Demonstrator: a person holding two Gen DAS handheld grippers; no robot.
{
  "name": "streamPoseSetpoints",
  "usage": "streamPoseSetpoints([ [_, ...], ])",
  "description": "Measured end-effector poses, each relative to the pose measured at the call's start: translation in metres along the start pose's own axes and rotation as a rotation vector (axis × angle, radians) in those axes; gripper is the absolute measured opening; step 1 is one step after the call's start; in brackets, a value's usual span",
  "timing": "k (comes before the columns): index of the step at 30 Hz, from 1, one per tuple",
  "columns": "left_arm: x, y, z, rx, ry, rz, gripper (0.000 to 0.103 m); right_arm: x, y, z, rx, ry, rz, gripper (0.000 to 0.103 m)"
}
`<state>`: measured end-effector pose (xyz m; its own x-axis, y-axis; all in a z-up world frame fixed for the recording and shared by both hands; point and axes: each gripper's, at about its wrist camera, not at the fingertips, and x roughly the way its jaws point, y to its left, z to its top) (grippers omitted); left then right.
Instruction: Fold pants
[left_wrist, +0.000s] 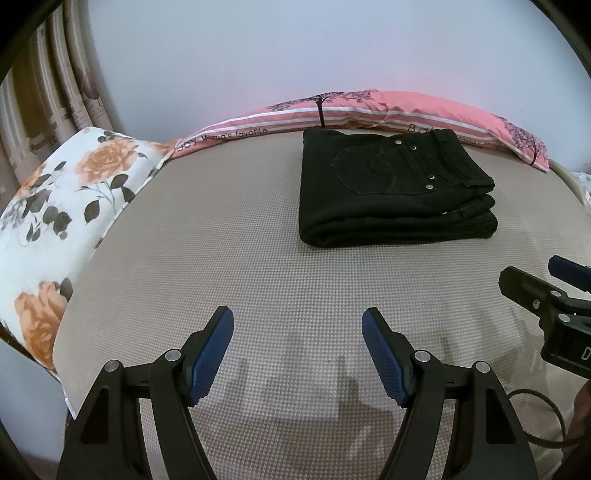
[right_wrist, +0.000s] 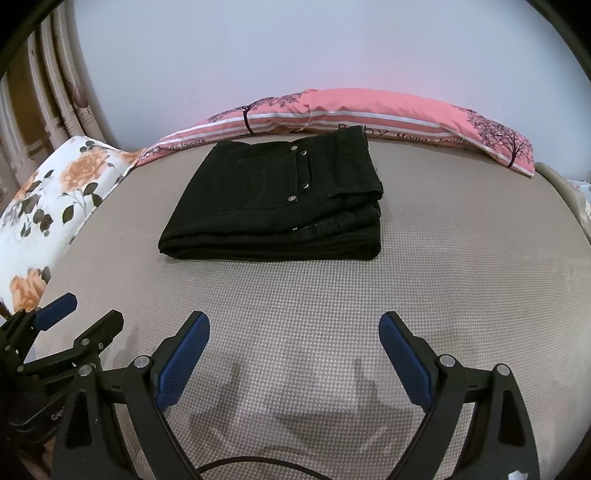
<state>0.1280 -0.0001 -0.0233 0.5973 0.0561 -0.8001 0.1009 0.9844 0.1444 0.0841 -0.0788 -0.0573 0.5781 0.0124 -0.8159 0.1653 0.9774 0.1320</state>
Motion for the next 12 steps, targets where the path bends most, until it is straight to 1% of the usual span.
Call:
streamPoseSetpoints([
  [12,0.0007,0.0,-0.001,0.002,0.002,-0.006,0.072,0.003,-0.0029,0.0016,0.003,0.011,0.007,0.092],
])
